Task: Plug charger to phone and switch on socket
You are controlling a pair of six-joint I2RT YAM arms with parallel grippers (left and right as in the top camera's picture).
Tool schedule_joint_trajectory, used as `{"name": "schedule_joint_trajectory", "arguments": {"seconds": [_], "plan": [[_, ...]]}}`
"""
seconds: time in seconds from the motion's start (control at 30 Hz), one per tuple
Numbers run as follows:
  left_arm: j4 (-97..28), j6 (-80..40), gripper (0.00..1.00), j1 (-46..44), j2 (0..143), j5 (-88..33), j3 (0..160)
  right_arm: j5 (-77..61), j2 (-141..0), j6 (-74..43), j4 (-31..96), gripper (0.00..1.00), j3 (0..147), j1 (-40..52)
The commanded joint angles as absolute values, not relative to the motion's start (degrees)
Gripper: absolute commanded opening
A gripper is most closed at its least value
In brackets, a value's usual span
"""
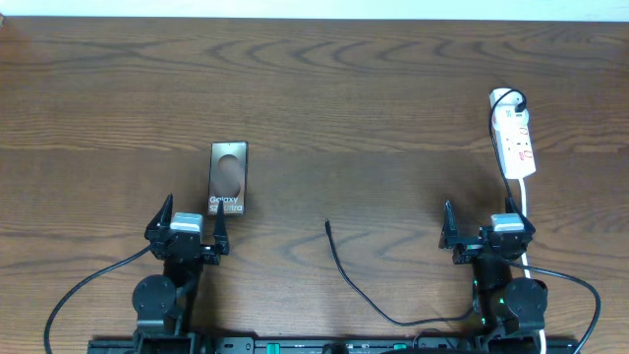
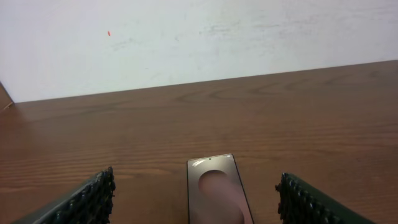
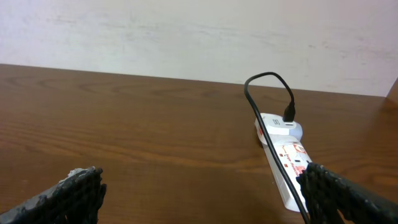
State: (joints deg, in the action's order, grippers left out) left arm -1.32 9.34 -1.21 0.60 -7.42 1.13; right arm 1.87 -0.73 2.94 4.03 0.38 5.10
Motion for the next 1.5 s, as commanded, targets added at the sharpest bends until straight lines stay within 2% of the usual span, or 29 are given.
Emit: {"name": "schedule_joint_trajectory", "arguments": {"seconds": [0.0,0.23,0.57,1.07,1.2,1.47], "plan": [[-3.2,10.3,0.83,-0.9,0.6,-9.5,0.3,1.6,-0.8,2.4,4.2,0.99,0.3,5.3],[-3.2,6.1,0.82,-0.9,0.6,-9.5,1.6,1.6,-0.8,2.4,4.2,0.99,0.3,5.3],[-3.2,6.1,0.82,-0.9,2.7,-9.4,7.9,1.6,-0.8,2.4,4.2,0.99,0.3,5.3],[-3.6,6.4,0.82,-0.9,28.7,-7.5,34.5,1.6,-0.8,2.4,4.2,0.99,0.3,5.3],[-10.8,5.6,0.82,-0.9,38.5,-7.5,43.9,1.6,-0.8,2.4,4.2,0.99,0.3,5.3],[-34.2,5.3,0.82,-0.9,61.2,-7.5,64.3,1.6,-0.8,2.4,4.2,0.99,0.3,5.3]]}}
